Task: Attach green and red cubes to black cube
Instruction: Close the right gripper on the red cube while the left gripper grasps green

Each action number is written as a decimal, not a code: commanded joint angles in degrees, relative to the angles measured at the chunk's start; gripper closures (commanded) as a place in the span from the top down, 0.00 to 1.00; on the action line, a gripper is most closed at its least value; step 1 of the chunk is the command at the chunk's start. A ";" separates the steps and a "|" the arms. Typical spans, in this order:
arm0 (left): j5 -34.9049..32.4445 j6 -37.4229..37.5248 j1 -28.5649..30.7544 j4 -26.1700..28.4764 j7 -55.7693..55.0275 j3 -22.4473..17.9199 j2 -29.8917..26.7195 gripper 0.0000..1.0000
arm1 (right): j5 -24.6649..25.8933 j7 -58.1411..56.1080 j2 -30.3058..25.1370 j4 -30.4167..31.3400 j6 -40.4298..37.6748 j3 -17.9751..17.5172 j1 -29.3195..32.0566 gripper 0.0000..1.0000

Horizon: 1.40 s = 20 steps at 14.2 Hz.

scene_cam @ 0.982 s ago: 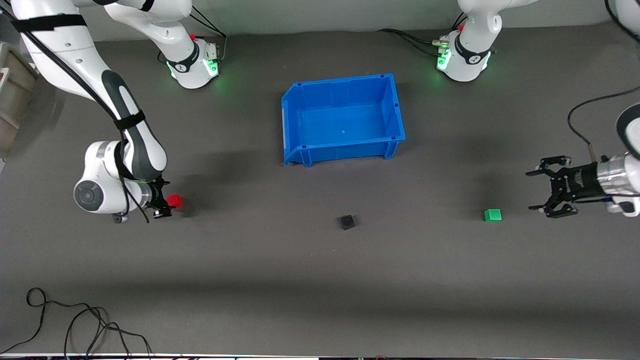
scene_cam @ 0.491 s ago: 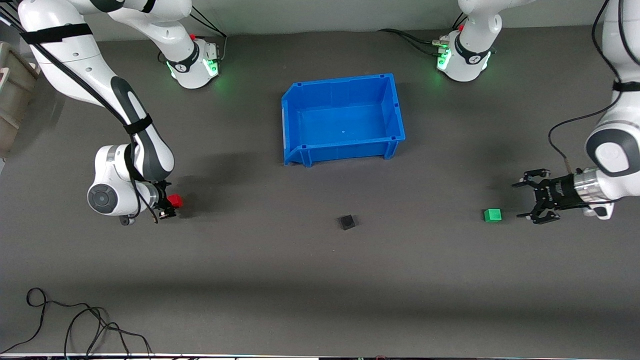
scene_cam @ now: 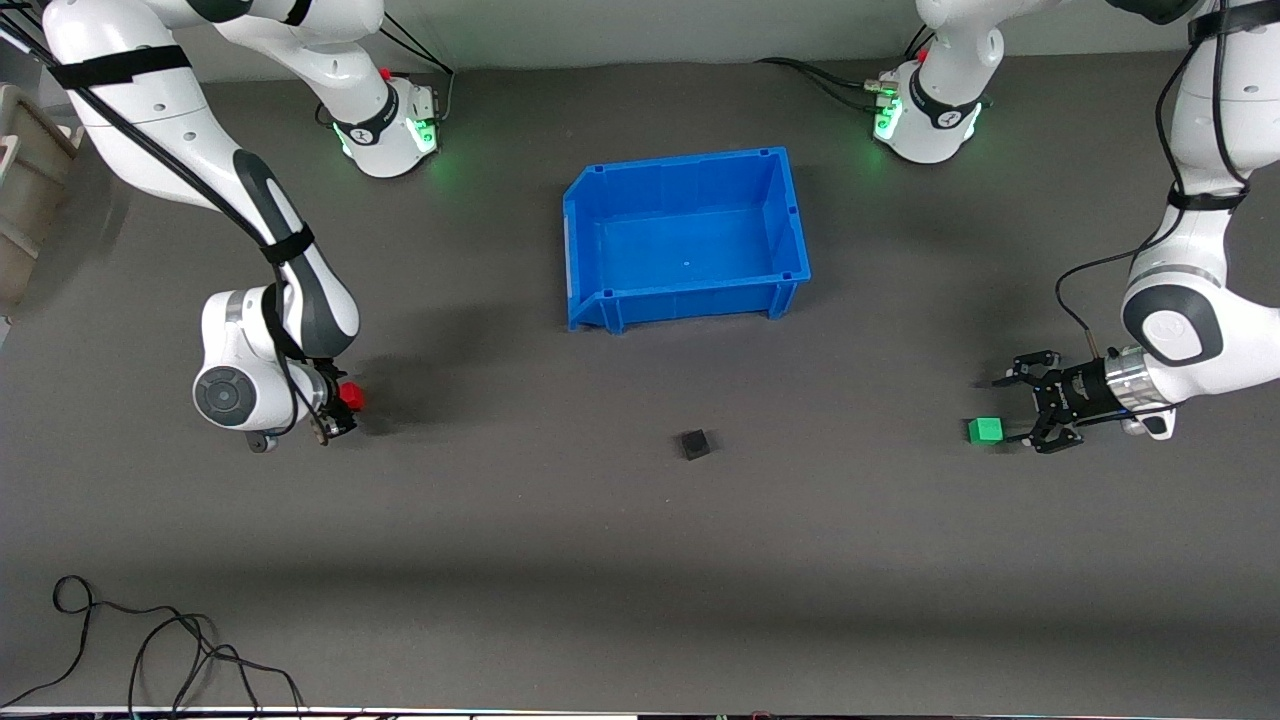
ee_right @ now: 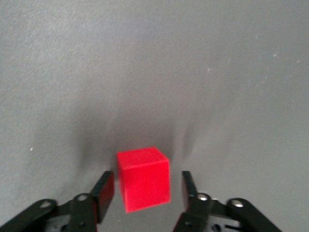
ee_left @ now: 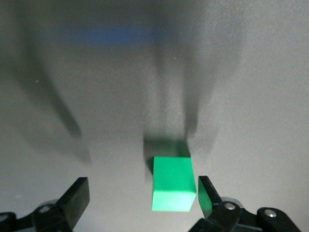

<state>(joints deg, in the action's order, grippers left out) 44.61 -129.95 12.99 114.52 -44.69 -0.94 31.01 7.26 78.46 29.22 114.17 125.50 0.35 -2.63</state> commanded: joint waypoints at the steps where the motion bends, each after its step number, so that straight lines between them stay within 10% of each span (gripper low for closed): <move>1: 2.14 -2.76 -0.86 0.62 1.36 0.76 0.63 1.00 | 1.27 1.69 -0.22 -0.36 0.10 0.00 -0.27 0.42; 5: 2.32 -3.38 -0.86 0.44 2.06 1.21 1.16 0.93 | 2.41 0.99 -0.30 -0.36 0.18 0.26 -0.18 0.55; 6: 2.32 -3.38 -0.77 0.44 1.98 1.21 1.07 0.72 | 3.02 0.99 -0.22 -0.36 0.18 0.26 -0.18 0.70; 9: 3.03 -2.42 -0.60 -0.35 1.89 1.21 1.07 0.32 | 3.38 0.82 -0.22 -0.27 0.18 0.35 -0.18 0.75; 16: 2.06 4.08 -2.61 -6.93 -3.03 1.12 0.37 0.29 | 6.98 0.64 0.66 -0.09 0.19 0.35 0.00 0.78; 20: 2.50 4.71 -9.01 -10.10 -6.36 1.21 0.19 0.29 | 6.89 1.25 0.75 -0.27 0.18 0.17 -0.09 0.24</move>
<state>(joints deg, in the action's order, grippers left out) 46.59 -125.31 8.46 105.39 -47.94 1.06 31.80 12.61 78.52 30.10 114.05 125.51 0.60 -2.58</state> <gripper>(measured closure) 0.634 0.489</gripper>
